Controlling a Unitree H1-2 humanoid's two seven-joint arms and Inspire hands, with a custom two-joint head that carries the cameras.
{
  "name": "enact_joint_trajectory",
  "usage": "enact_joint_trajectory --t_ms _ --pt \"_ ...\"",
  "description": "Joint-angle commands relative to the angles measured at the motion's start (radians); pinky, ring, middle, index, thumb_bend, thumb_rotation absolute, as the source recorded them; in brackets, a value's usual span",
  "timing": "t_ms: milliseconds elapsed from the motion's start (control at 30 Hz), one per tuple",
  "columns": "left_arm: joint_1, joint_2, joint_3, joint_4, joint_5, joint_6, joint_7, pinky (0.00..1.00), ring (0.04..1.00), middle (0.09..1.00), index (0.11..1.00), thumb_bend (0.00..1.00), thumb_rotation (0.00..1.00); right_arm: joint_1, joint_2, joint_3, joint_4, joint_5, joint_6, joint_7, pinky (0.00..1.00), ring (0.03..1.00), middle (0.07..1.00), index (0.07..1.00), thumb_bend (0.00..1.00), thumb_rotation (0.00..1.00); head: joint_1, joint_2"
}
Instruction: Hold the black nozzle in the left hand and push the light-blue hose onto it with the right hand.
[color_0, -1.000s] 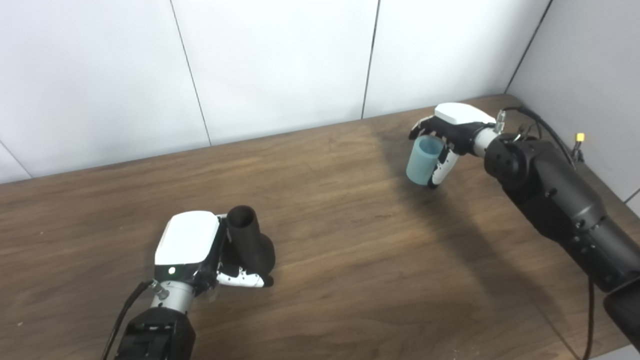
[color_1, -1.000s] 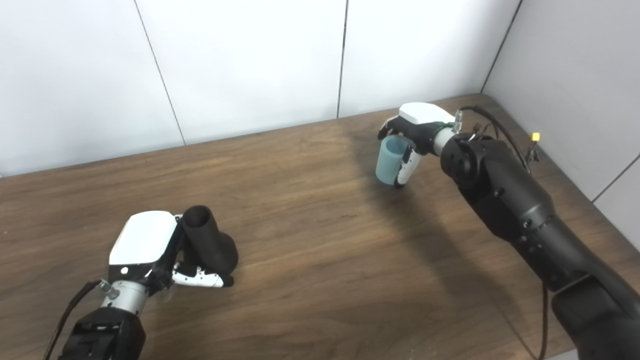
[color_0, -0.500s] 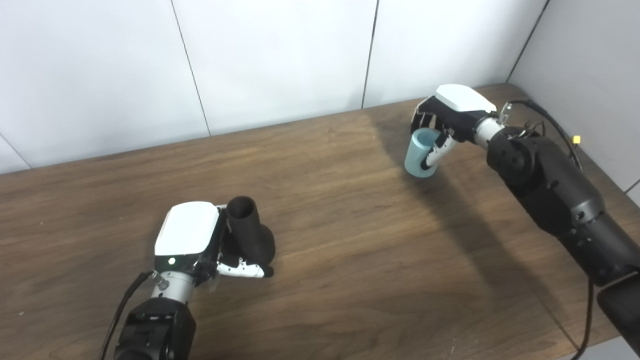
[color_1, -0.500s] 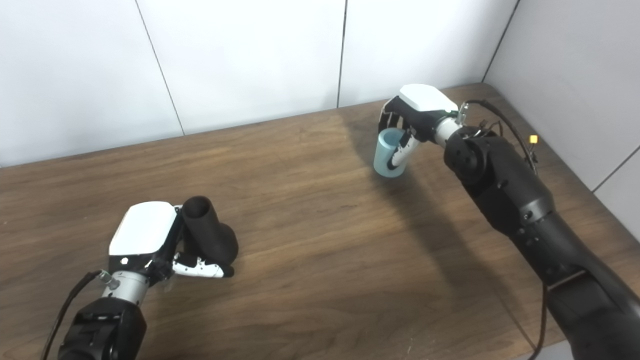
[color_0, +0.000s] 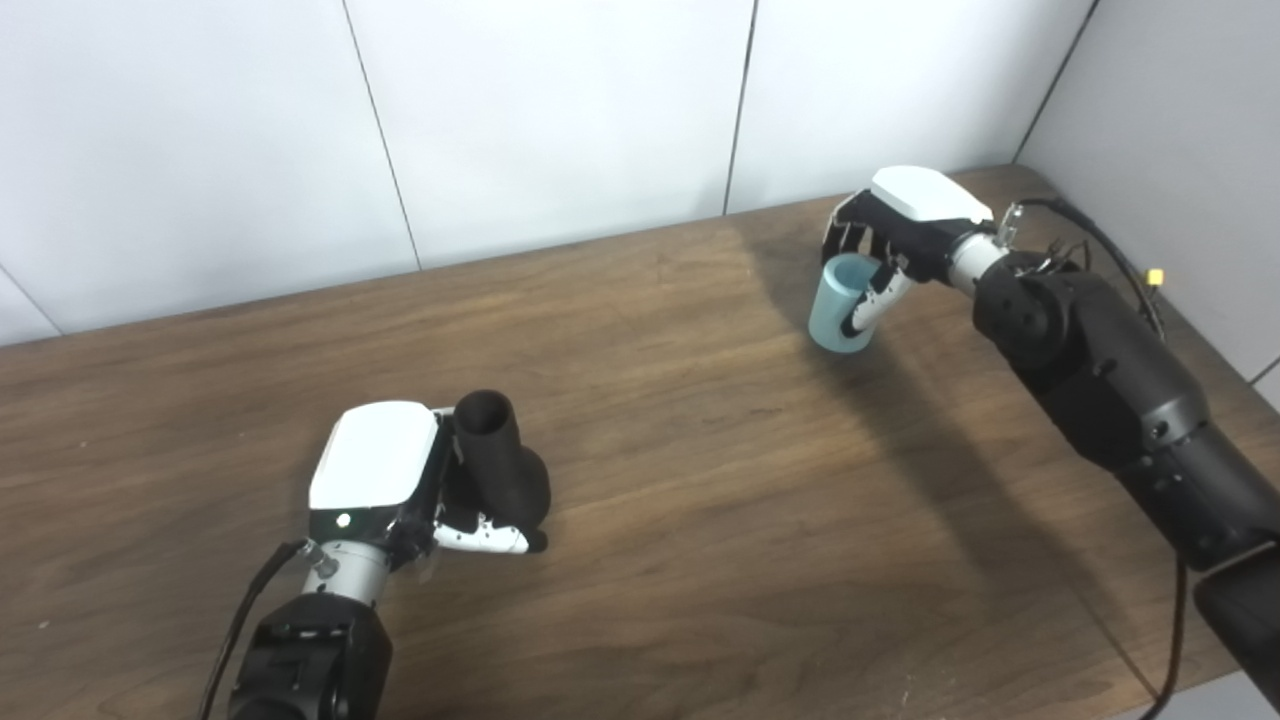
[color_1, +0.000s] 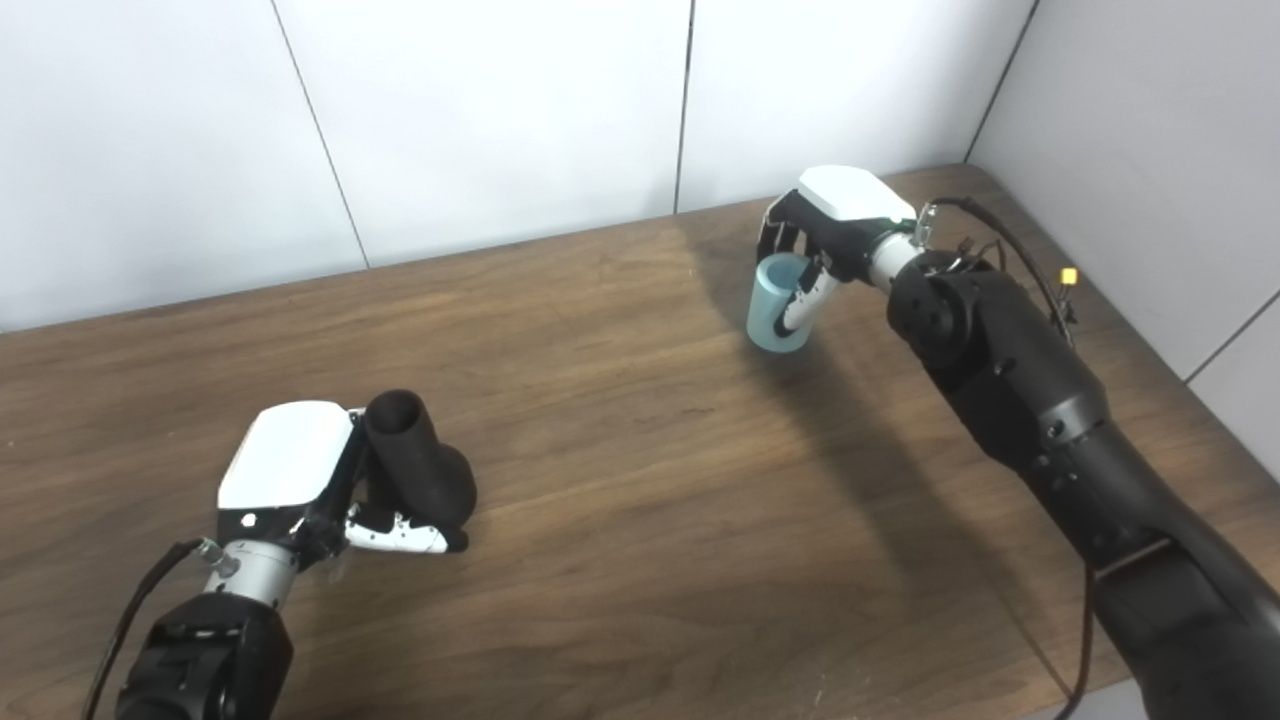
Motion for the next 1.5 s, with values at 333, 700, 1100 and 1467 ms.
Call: enact_joint_trajectory --t_ms 333,700,1100,1467 --pt "-0.014 -0.021 0.002 -0.016 0.000 -0.002 0.024 0.35 0.477 0.440 0.493 0.53 0.00 -0.081 -0.049 -0.014 -0.311 -0.035 0.019 0.128 0.42 0.386 0.490 0.509 0.52 0.00 0.035 0.001" --pt "-0.021 -0.053 -0.022 -0.004 0.039 0.018 0.010 0.38 0.511 0.477 0.488 0.53 0.00 -0.137 0.005 -0.026 -0.470 -0.048 0.024 0.190 0.37 0.378 0.501 0.528 0.51 0.00 0.130 0.012" --pt "-0.024 -0.099 -0.043 0.026 0.059 0.038 0.035 0.36 0.473 0.454 0.488 0.53 0.00 -0.248 0.117 -0.007 -0.594 0.023 0.036 0.261 0.36 0.391 0.518 0.504 0.52 0.00 0.249 0.021" --pt "-0.038 -0.136 -0.077 0.056 0.089 0.058 0.044 0.35 0.474 0.440 0.489 0.53 0.00 -0.308 0.216 0.038 -0.679 0.055 0.041 0.335 0.27 0.356 0.476 0.520 0.51 0.00 0.347 0.022"
